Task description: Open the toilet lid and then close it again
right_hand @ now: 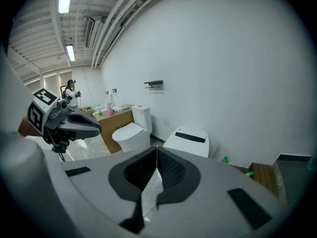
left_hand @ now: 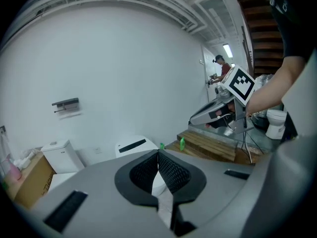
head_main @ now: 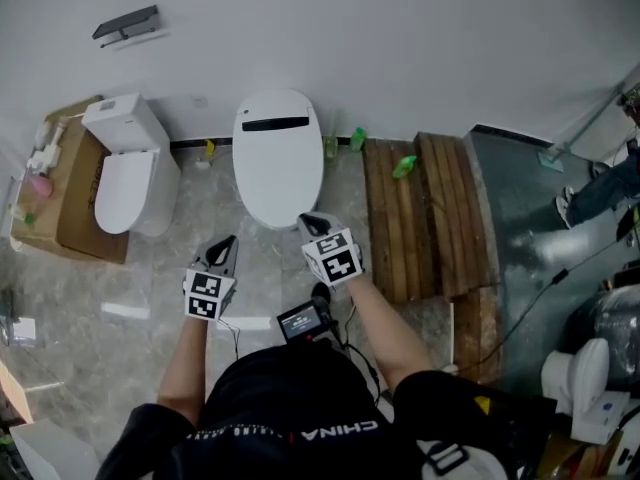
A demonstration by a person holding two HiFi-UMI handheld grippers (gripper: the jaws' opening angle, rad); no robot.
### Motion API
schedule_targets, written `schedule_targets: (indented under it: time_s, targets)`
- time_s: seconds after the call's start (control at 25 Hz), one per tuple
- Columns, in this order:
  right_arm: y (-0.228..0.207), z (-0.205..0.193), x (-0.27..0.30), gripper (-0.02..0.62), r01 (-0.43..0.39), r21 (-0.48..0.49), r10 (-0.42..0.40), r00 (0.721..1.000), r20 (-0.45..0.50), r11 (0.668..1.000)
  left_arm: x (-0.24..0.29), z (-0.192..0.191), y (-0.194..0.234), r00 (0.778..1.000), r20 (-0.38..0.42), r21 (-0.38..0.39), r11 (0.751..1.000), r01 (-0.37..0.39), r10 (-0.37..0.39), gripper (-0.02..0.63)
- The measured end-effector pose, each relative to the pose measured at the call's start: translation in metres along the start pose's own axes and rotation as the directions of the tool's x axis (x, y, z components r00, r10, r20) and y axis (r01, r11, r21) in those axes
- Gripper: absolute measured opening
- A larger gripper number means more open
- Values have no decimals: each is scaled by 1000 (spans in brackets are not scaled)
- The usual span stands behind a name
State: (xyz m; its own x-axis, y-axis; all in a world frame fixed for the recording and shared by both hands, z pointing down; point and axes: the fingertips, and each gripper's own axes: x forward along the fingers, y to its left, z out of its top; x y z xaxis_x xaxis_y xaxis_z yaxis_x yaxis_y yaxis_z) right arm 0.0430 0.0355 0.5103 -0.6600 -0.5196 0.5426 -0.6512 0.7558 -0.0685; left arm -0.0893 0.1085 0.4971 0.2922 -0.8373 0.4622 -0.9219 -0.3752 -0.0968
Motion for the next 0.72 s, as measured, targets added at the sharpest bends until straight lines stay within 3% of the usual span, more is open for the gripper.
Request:
schedule_targets:
  time_s: [0.24,0.36,0.72]
  targets:
    - [66,-25,-35,14,46,14,-46,999,26,999,-69,-35,-11,999,12,27,999,39,-39,9]
    - [95,-36,-54,14,59,18,-59,998,-4,998,-93,-48,-22,997,13,22,997,73,-73,9]
    - [122,-71,-107,14,45,-15,-46,997,-59,999,-116,-65,-86,988,13,-2,988,155,-155,9]
